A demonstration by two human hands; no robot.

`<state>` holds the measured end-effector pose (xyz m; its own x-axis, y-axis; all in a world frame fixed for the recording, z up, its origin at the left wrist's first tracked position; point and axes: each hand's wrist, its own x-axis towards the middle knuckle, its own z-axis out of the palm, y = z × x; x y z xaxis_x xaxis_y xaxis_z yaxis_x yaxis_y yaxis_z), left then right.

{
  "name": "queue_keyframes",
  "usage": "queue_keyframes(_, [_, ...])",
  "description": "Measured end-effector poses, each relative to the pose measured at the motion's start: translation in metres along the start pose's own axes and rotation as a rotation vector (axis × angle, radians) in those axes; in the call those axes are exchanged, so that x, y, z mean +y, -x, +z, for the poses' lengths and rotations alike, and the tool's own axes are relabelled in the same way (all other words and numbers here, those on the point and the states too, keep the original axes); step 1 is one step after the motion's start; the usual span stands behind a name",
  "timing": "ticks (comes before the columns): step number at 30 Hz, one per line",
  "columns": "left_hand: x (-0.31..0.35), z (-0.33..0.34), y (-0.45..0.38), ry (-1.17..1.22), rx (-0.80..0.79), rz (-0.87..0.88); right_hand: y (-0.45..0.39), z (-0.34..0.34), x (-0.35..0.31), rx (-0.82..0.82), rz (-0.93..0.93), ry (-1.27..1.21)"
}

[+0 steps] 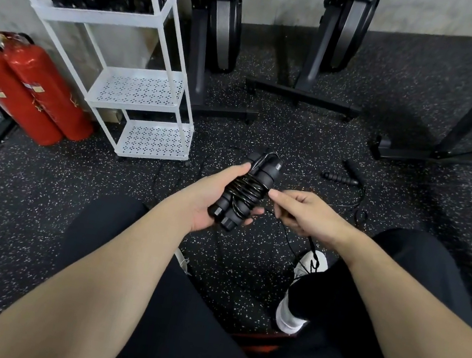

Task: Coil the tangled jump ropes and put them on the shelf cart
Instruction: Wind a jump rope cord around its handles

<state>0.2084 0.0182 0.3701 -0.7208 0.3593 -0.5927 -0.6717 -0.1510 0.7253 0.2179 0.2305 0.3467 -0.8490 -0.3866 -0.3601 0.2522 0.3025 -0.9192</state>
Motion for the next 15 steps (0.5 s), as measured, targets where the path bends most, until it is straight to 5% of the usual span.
queue_keyframes(6, [0.011, -0.025, 0.004, 0.219, 0.045, 0.066, 0.003, -0.012, -0.001, -0.025, -0.086, -0.080])
queue_keyframes(15, [0.012, -0.037, 0.001, 0.152, -0.024, 0.113, 0.002, -0.017, -0.004, 0.131, -0.099, -0.009])
